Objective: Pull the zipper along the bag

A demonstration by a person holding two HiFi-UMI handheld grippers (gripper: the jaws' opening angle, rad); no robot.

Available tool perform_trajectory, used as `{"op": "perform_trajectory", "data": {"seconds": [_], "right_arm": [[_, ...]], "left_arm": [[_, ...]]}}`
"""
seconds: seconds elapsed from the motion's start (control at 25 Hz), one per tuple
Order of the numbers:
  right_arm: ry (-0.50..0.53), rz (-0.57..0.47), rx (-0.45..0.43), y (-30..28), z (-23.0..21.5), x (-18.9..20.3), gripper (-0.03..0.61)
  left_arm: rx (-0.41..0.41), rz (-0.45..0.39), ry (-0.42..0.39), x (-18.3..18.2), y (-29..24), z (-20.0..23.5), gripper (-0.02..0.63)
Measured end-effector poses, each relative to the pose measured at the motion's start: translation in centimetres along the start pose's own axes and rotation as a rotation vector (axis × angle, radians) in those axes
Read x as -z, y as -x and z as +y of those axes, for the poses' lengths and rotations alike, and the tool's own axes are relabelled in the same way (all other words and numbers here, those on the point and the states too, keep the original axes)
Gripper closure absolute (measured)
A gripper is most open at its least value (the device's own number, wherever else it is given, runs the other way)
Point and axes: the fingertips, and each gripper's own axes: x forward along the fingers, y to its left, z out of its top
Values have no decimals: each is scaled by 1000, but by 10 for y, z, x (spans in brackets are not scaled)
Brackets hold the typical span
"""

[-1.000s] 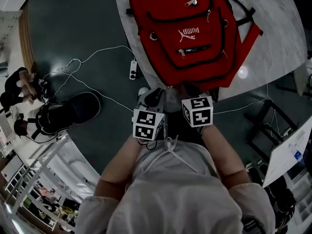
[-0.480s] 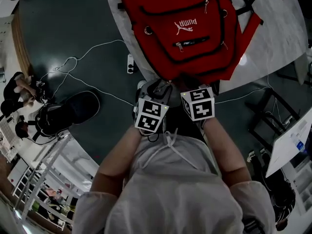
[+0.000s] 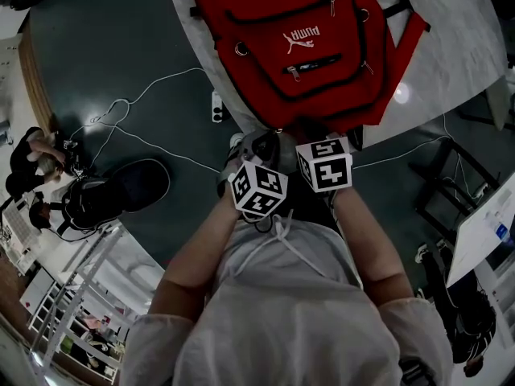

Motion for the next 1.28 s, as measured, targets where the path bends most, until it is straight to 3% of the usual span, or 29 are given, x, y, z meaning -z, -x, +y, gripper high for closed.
{"op": "perform_trajectory", "data": {"seconds": [0.12, 0.48, 0.88, 1.08, 1.28], "right_arm": [[5, -5, 14, 1, 0, 0, 552], [31, 29, 31, -1, 0, 1, 552], [41, 58, 34, -1, 0, 2, 552], [39, 77, 31, -2, -1, 2, 552], [21, 100, 21, -3, -2, 2, 552]], "left_arm": [[11, 10, -7, 0, -1, -3, 591], [154, 27, 134, 1, 0, -5, 592], [115, 24, 105, 8, 9, 18, 592], [121, 5, 195, 9, 13, 36, 592], [107, 4, 185, 10, 13, 50, 592]]}}
